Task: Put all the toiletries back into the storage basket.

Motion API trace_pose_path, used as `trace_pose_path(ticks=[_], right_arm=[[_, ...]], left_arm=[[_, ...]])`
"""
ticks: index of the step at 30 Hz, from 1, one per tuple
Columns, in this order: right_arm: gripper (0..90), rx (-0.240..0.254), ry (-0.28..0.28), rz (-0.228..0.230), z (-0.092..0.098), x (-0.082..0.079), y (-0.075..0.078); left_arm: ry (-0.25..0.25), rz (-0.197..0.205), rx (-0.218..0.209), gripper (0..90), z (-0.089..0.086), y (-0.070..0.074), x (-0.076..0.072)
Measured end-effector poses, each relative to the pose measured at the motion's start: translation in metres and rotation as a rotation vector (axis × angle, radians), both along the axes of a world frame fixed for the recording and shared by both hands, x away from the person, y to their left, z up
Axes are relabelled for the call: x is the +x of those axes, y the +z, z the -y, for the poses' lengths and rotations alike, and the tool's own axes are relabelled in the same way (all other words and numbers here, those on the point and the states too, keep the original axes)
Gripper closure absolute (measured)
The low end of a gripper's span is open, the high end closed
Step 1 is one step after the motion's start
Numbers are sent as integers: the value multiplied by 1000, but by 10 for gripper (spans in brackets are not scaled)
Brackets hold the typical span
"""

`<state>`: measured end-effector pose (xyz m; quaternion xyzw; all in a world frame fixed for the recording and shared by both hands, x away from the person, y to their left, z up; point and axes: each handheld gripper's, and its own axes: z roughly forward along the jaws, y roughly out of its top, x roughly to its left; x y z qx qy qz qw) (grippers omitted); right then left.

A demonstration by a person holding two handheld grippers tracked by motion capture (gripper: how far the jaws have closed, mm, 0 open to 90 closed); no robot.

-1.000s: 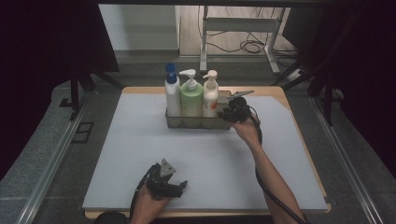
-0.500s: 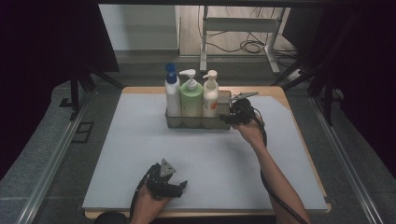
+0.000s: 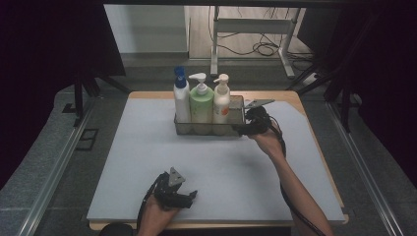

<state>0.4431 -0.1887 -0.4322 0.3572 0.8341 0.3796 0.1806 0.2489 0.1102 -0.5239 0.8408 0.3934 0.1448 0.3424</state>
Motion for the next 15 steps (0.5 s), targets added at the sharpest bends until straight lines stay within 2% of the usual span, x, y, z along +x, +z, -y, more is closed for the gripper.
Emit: trace_pose_path(ticks=[15], right_arm=[[137,-18,65,2,-3,-18,5]], left_arm=[[0,0,0,121,0,0,0]])
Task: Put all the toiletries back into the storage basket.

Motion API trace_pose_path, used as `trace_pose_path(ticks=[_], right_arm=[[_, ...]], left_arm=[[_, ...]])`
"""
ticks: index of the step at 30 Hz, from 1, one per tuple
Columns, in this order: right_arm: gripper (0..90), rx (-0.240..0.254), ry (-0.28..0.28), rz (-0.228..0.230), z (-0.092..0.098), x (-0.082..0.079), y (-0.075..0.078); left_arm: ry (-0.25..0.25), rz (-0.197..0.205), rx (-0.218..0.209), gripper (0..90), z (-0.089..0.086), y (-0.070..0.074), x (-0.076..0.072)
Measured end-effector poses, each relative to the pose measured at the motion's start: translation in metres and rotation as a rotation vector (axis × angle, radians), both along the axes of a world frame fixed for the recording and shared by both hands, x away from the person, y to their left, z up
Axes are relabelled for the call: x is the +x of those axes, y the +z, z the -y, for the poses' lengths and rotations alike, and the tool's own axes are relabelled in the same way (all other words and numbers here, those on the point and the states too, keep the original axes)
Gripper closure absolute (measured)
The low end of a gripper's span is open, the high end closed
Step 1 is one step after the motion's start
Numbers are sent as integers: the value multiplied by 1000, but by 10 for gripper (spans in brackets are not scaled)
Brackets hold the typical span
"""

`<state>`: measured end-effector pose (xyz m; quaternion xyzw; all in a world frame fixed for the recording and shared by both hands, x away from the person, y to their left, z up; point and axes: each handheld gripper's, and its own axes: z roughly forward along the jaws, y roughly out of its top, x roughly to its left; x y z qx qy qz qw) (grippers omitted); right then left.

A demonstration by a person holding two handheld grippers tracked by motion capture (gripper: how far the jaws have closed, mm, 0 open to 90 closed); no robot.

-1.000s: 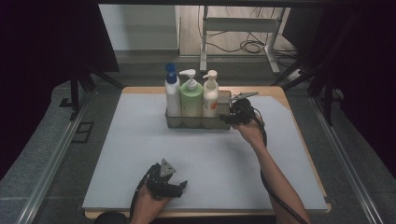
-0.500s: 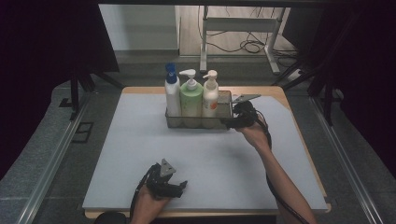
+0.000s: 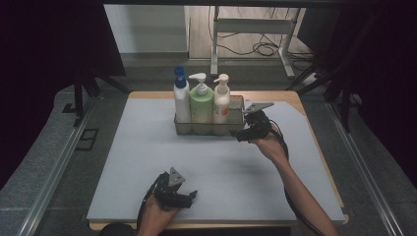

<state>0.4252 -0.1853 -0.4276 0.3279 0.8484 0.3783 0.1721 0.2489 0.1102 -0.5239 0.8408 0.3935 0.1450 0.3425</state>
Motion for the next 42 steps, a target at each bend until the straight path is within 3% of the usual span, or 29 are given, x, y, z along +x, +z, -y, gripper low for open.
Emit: trace_pose_path(ticks=[6,18,42], right_arm=[[123,-11,25,-5,1,-7,1],[1,-16,27,-7,9,-21,-3],[0,-4,33,-6,36,-57,-10]], left_arm=[[0,0,0,121,0,0,0],[1,-1,-1,121,0,0,0],[1,-1,-1,121,0,0,0]])
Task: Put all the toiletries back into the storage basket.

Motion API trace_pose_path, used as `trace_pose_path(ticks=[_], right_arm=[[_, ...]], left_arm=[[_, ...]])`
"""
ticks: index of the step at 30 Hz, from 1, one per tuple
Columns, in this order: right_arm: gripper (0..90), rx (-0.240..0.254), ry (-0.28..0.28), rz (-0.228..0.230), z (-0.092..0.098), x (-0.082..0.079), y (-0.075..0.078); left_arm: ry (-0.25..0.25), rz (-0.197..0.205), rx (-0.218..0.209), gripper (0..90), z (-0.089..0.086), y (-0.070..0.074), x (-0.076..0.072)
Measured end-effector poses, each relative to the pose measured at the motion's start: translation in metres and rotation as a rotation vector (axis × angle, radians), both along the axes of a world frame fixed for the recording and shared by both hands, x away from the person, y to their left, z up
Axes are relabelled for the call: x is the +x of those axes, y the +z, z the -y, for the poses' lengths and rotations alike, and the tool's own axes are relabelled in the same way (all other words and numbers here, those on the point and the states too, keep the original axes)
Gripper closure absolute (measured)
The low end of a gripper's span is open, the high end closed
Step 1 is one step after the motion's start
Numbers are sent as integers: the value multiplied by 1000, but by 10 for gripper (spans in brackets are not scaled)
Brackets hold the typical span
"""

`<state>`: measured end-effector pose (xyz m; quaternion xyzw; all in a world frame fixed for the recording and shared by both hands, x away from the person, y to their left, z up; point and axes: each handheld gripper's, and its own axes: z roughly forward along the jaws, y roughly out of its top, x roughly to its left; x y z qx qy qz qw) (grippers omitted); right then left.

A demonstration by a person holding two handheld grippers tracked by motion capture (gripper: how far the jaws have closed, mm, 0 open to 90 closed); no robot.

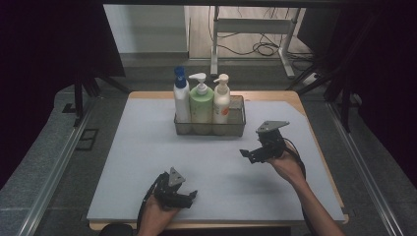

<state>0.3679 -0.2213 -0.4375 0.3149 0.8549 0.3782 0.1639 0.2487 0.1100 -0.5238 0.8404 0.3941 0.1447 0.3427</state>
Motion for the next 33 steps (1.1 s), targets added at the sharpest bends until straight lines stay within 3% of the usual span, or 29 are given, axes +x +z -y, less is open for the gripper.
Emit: trace_pose_path(ticks=[12,33], right_arm=[[0,-9,4,15,18,-20,-9],[0,4,-20,-14,40,-51,-51]], left_arm=[[1,0,-1,121,0,0,0],[1,-1,1,121,0,0,0]])
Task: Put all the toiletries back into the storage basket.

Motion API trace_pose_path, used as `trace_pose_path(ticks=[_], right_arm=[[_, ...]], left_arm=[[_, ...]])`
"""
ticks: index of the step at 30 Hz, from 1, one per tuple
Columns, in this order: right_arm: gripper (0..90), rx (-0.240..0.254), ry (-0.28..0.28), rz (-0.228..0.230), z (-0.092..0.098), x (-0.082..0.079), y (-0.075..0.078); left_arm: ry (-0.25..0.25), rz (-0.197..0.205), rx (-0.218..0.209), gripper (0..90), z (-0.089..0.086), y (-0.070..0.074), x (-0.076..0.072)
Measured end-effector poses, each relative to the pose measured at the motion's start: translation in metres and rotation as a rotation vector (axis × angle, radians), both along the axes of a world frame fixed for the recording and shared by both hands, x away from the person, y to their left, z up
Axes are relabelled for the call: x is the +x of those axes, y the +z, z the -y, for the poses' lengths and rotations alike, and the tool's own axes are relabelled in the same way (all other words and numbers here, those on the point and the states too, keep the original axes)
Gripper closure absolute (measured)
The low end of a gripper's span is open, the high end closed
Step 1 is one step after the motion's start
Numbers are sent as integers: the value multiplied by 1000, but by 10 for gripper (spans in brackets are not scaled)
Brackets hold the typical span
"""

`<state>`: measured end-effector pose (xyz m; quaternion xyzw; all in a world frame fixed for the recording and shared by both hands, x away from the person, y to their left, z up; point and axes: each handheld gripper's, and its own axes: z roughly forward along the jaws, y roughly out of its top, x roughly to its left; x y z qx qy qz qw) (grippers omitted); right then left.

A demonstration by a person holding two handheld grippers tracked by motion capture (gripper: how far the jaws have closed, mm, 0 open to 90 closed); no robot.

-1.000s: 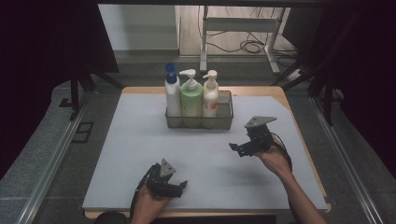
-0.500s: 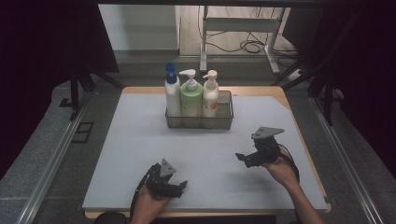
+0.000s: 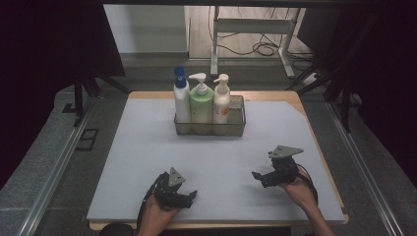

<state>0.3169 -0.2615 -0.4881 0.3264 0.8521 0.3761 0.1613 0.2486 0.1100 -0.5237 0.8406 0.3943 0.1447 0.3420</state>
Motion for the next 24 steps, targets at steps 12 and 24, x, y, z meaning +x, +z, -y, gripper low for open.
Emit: trace_pose_path(ticks=[12,24], right_arm=[[0,-26,-9,-46,8,-13,-26],[0,-37,-24,-70,11,-15,-35]], left_arm=[[0,0,1,121,0,0,0],[-1,-1,2,121,0,0,0]])
